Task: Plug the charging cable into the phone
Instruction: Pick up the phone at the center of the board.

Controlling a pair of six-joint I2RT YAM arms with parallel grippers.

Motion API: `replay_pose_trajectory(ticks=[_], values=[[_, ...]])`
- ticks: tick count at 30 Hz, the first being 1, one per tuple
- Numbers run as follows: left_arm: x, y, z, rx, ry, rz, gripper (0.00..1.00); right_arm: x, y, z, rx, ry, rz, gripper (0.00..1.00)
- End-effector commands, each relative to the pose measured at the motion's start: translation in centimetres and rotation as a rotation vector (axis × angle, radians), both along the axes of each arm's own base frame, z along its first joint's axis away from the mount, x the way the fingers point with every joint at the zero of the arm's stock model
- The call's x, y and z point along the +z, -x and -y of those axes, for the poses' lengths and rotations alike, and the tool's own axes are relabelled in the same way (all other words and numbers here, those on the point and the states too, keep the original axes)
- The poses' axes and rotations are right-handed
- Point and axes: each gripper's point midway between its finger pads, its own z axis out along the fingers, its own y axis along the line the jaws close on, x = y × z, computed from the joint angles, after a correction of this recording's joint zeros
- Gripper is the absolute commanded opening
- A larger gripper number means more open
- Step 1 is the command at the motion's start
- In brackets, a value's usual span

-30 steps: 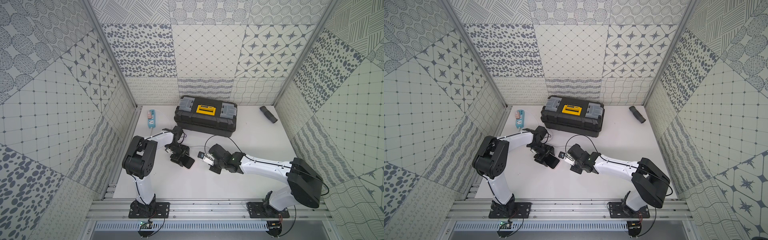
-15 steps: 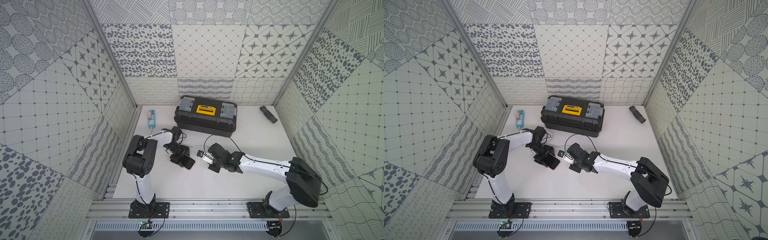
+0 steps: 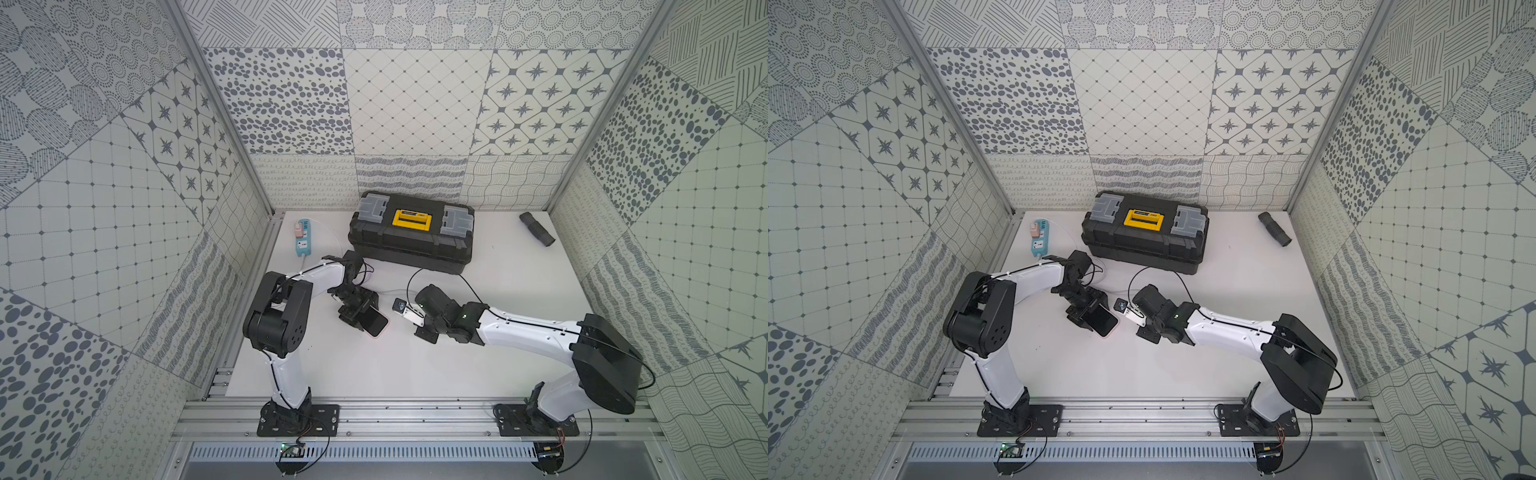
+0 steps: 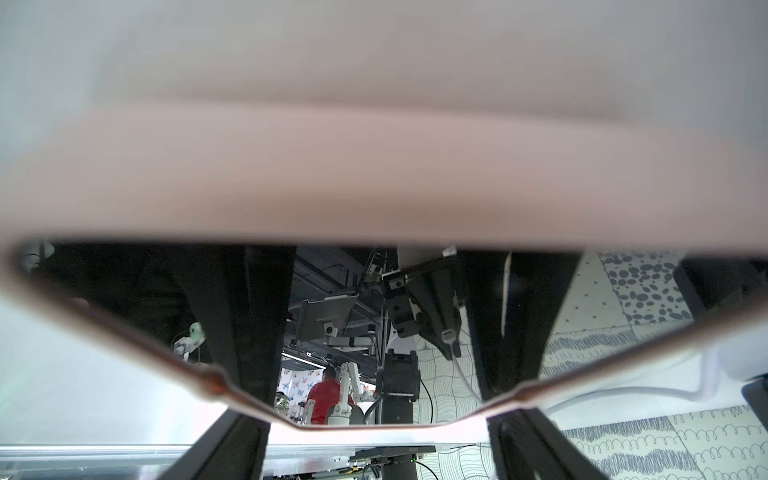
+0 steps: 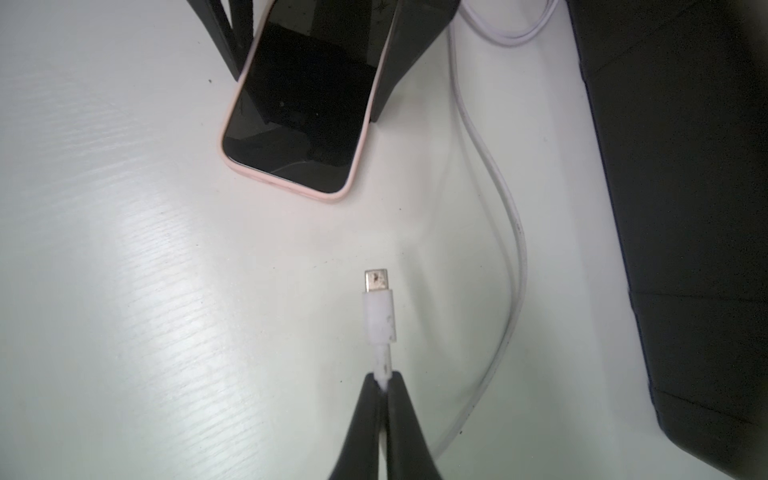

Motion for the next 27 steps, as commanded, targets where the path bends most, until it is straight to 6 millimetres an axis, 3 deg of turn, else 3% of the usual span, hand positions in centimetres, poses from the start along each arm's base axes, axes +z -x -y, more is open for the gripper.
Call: replay_pose_trajectory(ticks=[1,27], values=[[0.8,-1.8,0.2,-0.004,0.014,0.090,0.00,1.5,-0.6,-1.3,0.001,-0.051,0.025,0.00],[4.0,-6.0,4.1,0.062,0.254,0.216,0.00,2.8,-0.7,-1.0,0.031,-0.061,0.062,0.00]])
